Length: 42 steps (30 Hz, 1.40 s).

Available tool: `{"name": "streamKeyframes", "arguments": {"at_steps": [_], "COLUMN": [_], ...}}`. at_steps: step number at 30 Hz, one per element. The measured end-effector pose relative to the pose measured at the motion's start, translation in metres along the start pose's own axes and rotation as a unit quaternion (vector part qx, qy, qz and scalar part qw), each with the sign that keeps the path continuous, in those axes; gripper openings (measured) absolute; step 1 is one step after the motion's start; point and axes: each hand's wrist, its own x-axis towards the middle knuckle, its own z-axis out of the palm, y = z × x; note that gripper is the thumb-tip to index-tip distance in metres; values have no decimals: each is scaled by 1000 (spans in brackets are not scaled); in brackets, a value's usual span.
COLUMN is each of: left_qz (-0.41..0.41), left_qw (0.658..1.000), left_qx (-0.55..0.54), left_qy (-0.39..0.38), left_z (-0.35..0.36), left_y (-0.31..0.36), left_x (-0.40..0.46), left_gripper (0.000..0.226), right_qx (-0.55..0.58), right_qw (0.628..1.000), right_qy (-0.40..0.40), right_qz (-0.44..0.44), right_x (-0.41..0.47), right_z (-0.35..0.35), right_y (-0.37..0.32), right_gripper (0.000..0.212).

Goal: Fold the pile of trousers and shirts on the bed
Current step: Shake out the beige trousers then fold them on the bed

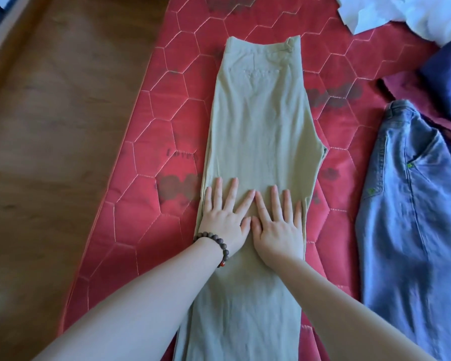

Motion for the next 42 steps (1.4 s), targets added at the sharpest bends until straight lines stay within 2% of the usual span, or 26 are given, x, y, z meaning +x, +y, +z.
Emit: {"name": "streamKeyframes", "arguments": {"at_steps": [13, 26, 34, 36, 38, 42], "left_qz": [1, 60, 58, 36, -25, -188], "left_qw": [1000, 998, 996, 993, 982, 921], "left_qx": [-6, 4, -37, -107, -182, -332], "left_qy": [-17, -29, -63, -21, 36, 79], "left_z": [35, 66, 58, 46, 35, 22], "left_y": [32, 36, 41, 42, 40, 40], "left_x": [-154, -284, -305, -300, -294, -286], "left_gripper": [65, 70, 68, 55, 45, 39], "right_qx": [1, 8, 46, 80, 113, 213], "right_qw": [999, 999, 996, 994, 987, 943], "right_qy": [-40, -9, -58, -37, -1, 15], "right_qz": [8, 47, 42, 59, 115, 254], "right_x": [-144, -293, -314, -310, -305, -296], "right_z": [33, 71, 57, 45, 33, 20], "right_y": [-10, -45, -48, -44, -38, -34], "right_gripper": [57, 57, 54, 52, 56, 66]}}
